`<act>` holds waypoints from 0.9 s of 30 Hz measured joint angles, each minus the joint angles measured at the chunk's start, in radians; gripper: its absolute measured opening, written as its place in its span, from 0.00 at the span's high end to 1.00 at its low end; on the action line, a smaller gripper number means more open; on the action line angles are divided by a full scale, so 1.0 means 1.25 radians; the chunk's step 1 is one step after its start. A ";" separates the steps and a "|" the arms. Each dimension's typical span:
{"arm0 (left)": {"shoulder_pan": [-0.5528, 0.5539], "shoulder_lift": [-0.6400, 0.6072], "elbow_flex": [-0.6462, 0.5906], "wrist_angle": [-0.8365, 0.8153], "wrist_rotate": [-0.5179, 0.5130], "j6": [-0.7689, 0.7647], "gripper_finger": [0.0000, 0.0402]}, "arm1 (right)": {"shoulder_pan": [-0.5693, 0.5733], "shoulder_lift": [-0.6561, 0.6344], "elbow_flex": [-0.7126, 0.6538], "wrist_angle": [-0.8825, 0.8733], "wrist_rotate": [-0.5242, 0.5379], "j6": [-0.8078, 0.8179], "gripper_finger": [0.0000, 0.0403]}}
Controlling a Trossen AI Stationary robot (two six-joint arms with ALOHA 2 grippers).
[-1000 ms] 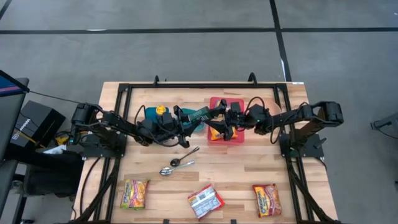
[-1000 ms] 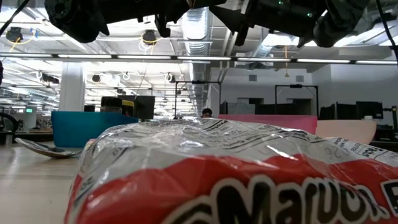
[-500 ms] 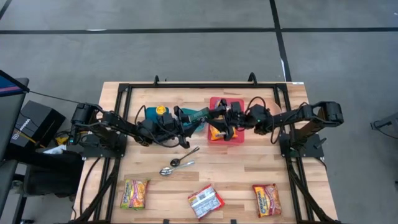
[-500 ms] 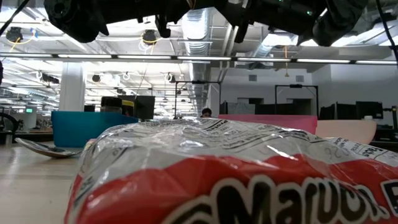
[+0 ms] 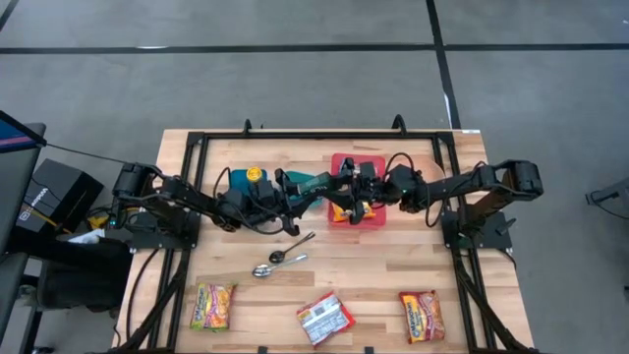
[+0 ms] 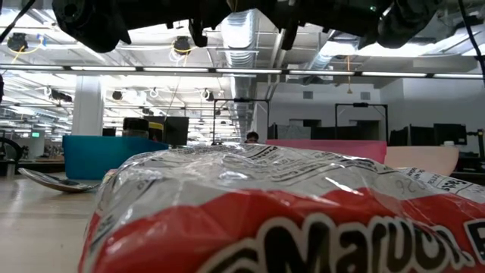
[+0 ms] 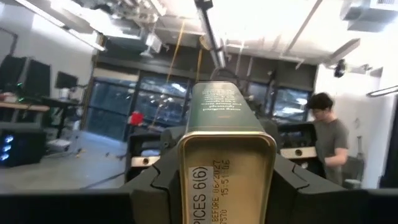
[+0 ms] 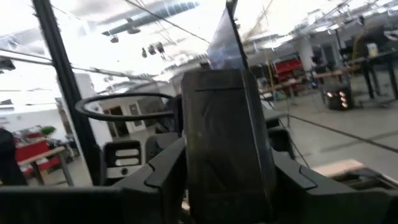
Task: Pick & Place Food Item
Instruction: Put the black seasoning can into the blue bin
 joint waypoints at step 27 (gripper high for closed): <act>-0.001 -0.005 -0.023 -0.072 0.024 -0.013 0.59 | 0.000 0.003 0.000 -0.042 0.011 -0.022 0.72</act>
